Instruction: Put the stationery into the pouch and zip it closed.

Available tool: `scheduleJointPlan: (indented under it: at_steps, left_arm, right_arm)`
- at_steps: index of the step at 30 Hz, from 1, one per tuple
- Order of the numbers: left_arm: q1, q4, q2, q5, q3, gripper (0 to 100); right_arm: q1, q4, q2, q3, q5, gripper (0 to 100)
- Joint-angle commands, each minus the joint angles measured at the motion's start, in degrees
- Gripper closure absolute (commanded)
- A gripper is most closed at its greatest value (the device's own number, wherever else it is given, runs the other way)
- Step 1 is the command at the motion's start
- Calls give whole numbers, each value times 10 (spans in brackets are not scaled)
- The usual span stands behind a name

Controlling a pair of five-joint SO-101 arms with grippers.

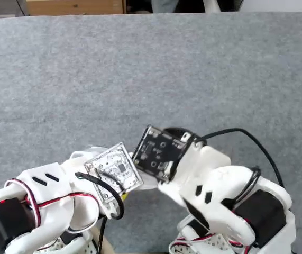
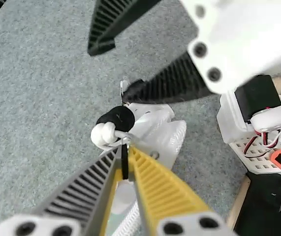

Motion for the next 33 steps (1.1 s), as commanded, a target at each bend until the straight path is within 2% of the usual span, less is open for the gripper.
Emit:
scheduleJointPlan:
  at_steps: [1,8,18,20,24,31,33]
  left_arm:
    - [1,15,4,-5,18,972]
    - [2,16,4,-4,18,972]
    - [2,27,3,-2,13,972]
    - [2,30,3,-2,16,972]
    - [2,31,-4,-2,11,972]
    - [-2,31,-50,-1,40,972]
    - [-3,31,-51,-1,38,972]
  right_arm:
    - [-55,17,0,0,-16,812]
    - [-149,15,-20,-47,-69,812]
    - [-149,-41,-25,-22,-66,819]
    - [-149,-52,-25,-13,-65,854]
    - [-149,-62,-25,14,-64,991]
    - [-147,-82,-25,48,-50,985]
    - [-125,-87,-25,50,-34,985]
